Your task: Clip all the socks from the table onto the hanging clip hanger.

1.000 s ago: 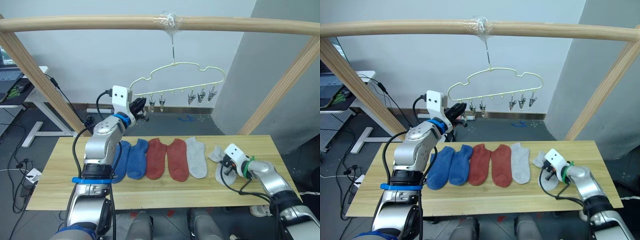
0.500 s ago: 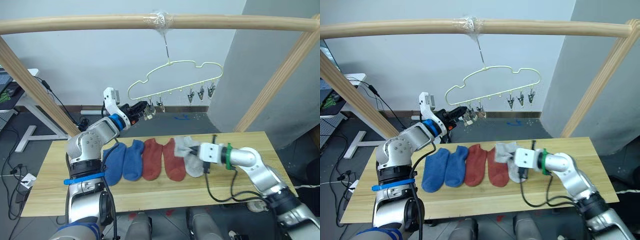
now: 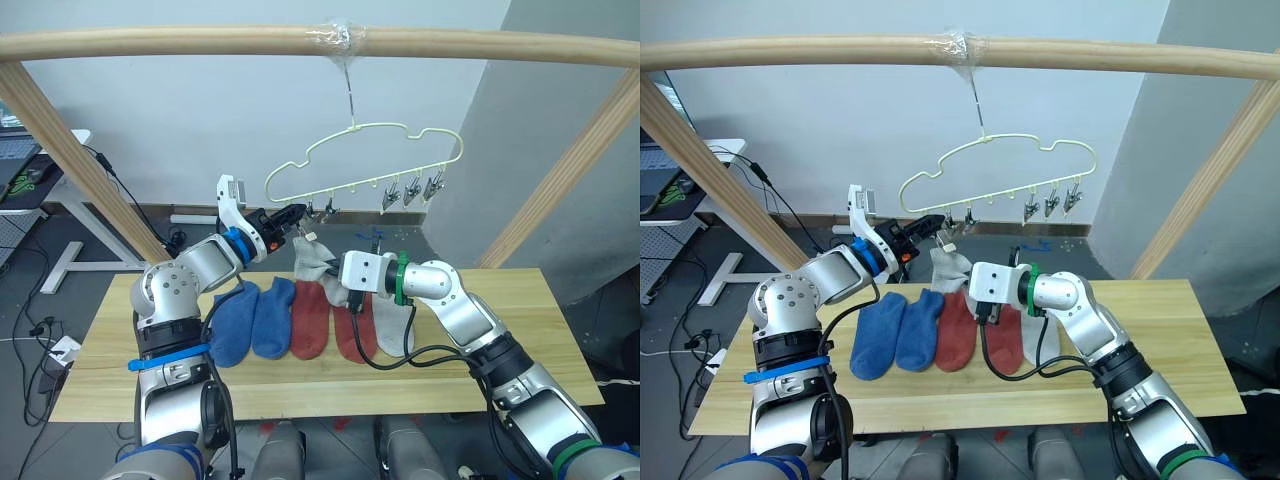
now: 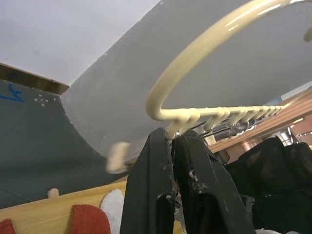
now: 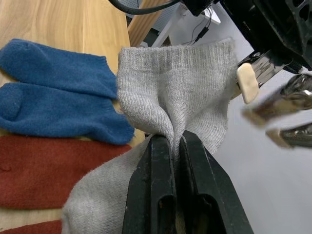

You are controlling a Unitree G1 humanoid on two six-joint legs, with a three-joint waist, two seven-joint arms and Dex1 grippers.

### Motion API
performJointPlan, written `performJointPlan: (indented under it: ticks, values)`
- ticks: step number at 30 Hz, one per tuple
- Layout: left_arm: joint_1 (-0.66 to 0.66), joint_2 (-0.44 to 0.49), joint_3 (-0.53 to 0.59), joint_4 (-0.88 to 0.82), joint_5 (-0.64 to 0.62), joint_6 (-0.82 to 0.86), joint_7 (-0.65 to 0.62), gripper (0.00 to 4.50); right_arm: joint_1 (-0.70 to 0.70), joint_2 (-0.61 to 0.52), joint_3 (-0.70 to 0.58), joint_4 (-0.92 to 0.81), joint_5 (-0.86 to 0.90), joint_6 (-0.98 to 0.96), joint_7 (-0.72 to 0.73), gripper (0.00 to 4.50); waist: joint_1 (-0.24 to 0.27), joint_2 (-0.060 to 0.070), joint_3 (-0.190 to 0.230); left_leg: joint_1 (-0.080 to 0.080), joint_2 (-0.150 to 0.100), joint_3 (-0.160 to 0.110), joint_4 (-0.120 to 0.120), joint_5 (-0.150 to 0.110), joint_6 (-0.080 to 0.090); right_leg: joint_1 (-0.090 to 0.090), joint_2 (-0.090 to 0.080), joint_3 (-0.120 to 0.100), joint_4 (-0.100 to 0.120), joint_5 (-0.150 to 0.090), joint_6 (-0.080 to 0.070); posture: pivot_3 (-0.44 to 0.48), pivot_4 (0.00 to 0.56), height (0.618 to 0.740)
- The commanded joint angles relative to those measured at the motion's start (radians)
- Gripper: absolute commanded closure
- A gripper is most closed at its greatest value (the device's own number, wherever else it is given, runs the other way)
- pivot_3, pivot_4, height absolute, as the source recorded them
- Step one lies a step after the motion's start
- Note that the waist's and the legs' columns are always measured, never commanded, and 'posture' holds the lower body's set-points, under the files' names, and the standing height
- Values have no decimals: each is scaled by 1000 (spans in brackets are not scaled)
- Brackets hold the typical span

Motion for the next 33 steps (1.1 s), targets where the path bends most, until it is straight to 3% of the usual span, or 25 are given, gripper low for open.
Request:
performJointPlan:
  ticks: [1,11,25,33]
  values:
    - [4,3,-14,-58,-35,9,-12,4500,-32,1,-18,-8,4,-18,-10,4458,0,0,0,0,0,0,0,0,0,0,0,0,0,0,0,18,174,740]
    - [6,14,-45,-77,-31,-25,-62,4500,-59,1,-21,24,-3,-25,-34,4458,-1,0,0,0,0,0,0,0,0,0,0,0,0,0,0,7,172,740]
    - [53,87,35,-124,-136,40,-57,138,-56,36,-34,83,10,-30,-54,4500,-12,0,0,-1,0,0,0,0,0,-1,0,0,0,0,0,24,178,740]
    - [185,208,51,-222,-192,97,-60,59,-65,71,-46,131,47,-35,-46,4500,-19,1,1,0,0,0,-1,0,0,-2,0,0,1,0,-1,64,185,740]
